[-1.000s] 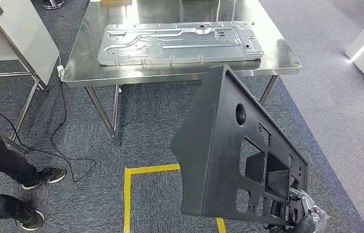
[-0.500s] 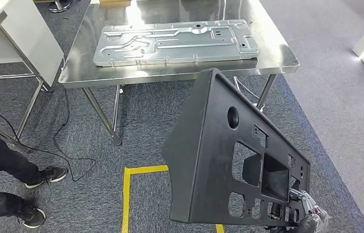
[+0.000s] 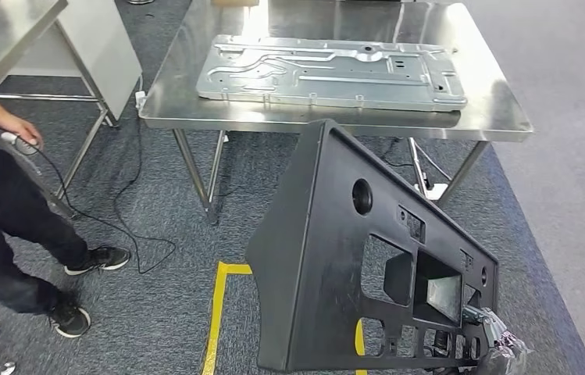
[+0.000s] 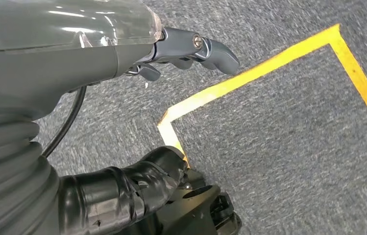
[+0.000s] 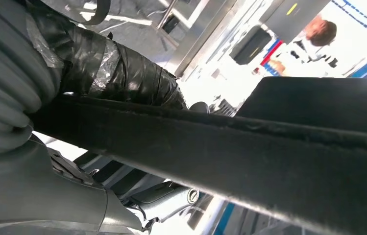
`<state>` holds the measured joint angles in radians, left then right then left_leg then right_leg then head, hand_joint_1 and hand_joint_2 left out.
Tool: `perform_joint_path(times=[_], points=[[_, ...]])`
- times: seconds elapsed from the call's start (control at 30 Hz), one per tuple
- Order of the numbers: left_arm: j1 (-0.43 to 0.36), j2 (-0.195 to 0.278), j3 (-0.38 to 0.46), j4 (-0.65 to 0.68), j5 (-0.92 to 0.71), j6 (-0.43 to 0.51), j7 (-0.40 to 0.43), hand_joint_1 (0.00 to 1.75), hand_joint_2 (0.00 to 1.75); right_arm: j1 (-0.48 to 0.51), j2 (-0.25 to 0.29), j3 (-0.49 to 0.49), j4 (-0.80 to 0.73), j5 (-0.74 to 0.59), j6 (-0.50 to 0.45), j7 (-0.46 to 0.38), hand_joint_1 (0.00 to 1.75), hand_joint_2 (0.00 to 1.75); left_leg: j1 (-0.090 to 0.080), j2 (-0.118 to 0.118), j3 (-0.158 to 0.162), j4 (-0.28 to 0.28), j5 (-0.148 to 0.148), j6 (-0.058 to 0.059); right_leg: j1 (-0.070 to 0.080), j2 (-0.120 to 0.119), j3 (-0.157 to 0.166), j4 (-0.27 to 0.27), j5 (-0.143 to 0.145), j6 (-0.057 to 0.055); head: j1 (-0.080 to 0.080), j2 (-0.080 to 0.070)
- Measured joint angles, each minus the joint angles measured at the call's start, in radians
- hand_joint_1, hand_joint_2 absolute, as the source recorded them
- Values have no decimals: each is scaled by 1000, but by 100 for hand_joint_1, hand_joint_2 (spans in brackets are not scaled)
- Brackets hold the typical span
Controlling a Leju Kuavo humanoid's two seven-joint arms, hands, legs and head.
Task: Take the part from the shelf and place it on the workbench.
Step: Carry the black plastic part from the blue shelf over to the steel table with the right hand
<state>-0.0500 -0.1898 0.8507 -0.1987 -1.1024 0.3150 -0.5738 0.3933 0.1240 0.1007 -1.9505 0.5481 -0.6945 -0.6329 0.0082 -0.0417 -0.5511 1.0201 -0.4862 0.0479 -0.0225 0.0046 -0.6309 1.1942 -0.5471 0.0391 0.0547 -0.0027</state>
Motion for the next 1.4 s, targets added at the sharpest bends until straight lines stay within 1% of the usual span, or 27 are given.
perform_joint_path(times=[0.07,0.1,0.13,0.2,0.23,0.3,0.37,0.4,0.43,0.47,0.5,0.57,0.63,0.7,0.77,0.83,0.87,0.9,0.97,1.03,1.1,1.13,1.17,1.23,1.27,1.33,1.4], points=[[-1,0,0,0,0,0,1,0,175,0,0,0,0,0,0,-1,175,175,0,-20,-2,7,-5,-10,-5,40,49,-113,46,0,0,0],[-2,0,0,0,0,0,1,0,175,1,0,0,-1,0,0,-2,175,175,0,-28,-5,9,-5,-17,-5,55,61,-143,51,-2,0,0],[-3,0,0,0,0,0,2,0,175,2,0,0,-1,0,0,-2,175,175,0,-34,-8,9,-4,-24,-3,62,63,-151,46,-6,-1,0],[-1,0,0,0,0,0,2,0,175,2,0,-1,-2,-4,0,0,175,175,3,-43,-12,6,-3,-36,-2,51,64,-157,50,-20,-1,0],[1,0,0,0,0,0,3,0,175,1,1,-1,-2,-7,0,2,175,175,4,-36,-13,9,-6,-41,-3,46,65,-160,53,-27,-2,0],[1,0,0,0,0,0,3,0,175,0,2,-1,-1,-19,0,11,175,175,4,-2,-43,77,-51,-47,-4,32,67,-166,55,-40,-3,0],[-1,0,0,0,0,-1,3,0,175,1,2,-1,-1,-33,0,26,175,175,4,25,-106,213,-120,-51,2,16,66,-166,55,-48,-5,0],[-1,0,0,0,0,-3,3,0,175,1,3,-2,0,-37,0,32,175,175,4,28,-129,265,-137,-52,4,9,66,-166,54,-49,-5,0],[0,0,0,0,0,-6,3,0,175,1,5,-2,1,-38,0,36,175,175,4,30,-139,289,-138,-51,7,4,66,-166,54,-49,-5,0],[1,0,1,0,0,-12,2,0,175,1,7,-2,2,-39,0,40,175,175,4,31,-127,269,-118,-49,8,0,67,-166,54,-49,-5,0],[2,0,1,0,0,-19,0,0,175,0,9,-3,3,-40,0,42,175,175,3,32,-99,216,-86,-45,10,-2,69,-166,54,-49,-5,0],[2,0,1,0,0,-32,-6,0,175,-2,11,-4,4,-45,0,47,175,175,-1,34,-30,75,-30,-33,13,-4,70,-164,53,-46,-5,0],[1,0,1,0,0,-37,-10,0,175,-4,11,-5,4,-49,0,51,175,175,-7,35,2,5,-18,-25,15,-5,68,-164,52,-39,-4,0],[2,0,1,0,-1,-37,-12,0,175,-5,11,-6,5,-54,0,52,175,175,-8,35,5,-3,-16,-17,15,-5,69,-168,54,-28,-4,0],[5,0,1,0,-2,-36,-12,0,175,-5,11,-6,6,-60,0,53,175,175,-3,36,13,-15,-8,-5,15,-5,63,-146,37,-18,-3,0],[5,-1,1,0,-2,-36,-13,0,175,-6,11,-7,6,-65,0,54,175,175,1,38,18,-23,-3,5,12,-4,22,-56,-16,-11,-2,0],[4,-1,1,0,-2,-36,-13,0,175,-7,11,-8,7,-66,0,54,175,175,0,39,18,-23,-3,7,10,-4,-11,9,-46,-8,-2,0],[5,-1,1,0,-2,-35,-13,0,175,-7,11,-9,7,-67,0,54,175,175,0,39,19,-22,-5,7,8,-4,-42,66,-65,-5,-2,0],[6,-1,1,0,-2,-35,-12,0,175,-6,11,-12,8,-67,0,53,175,175,0,38,21,-21,-8,7,5,-4,-69,106,-55,0,-2,0],[6,-1,1,0,-2,-35,-12,0,175,-7,11,-14,9,-67,0,53,175,175,1,37,23,-20,-10,6,2,-4,-63,86,-29,2,-2,0],[6,-1,1,0,-2,-35,-12,0,175,-7,11,-14,9,-67,0,53,175,175,1,37,24,-20,-11,5,2,-4,-58,76,-22,2,-2,0],[6,-1,1,0,-2,-35,-12,0,175,-7,11,-14,9,-67,0,53,175,175,1,36,26,-19,-13,4,1,-4,-42,41,-1,2,-2,0],[6,-2,1,0,-3,-36,-12,0,175,-8,11,-15,9,-67,0,52,175,175,-1,35,26,-14,-19,-2,1,-4,-14,-19,22,1,-2,0],[6,-2,1,0,-4,-36,-12,0,175,-9,11,-16,9,-70,0,53,175,175,-3,34,29,-9,-32,-19,5,-3,36,-130,61,-11,-2,0],[5,-2,1,0,-6,-36,-11,0,175,-9,11,-16,9,-72,0,53,175,175,-4,34,30,-8,-38,-28,6,-1,47,-156,62,-19,-2,0],[3,-2,1,0,-9,-35,-11,0,175,-9,11,-17,9,-74,0,53,175,175,-1,36,29,9,-53,-39,3,-1,53,-161,60,-34,-3,0],[3,-2,1,0,-10,-35,-11,0,175,-9,12,-17,9,-75,0,53,175,175,2,37,-12,100,-100,-47,2,-4,61,-165,56,-47,-4,0]])
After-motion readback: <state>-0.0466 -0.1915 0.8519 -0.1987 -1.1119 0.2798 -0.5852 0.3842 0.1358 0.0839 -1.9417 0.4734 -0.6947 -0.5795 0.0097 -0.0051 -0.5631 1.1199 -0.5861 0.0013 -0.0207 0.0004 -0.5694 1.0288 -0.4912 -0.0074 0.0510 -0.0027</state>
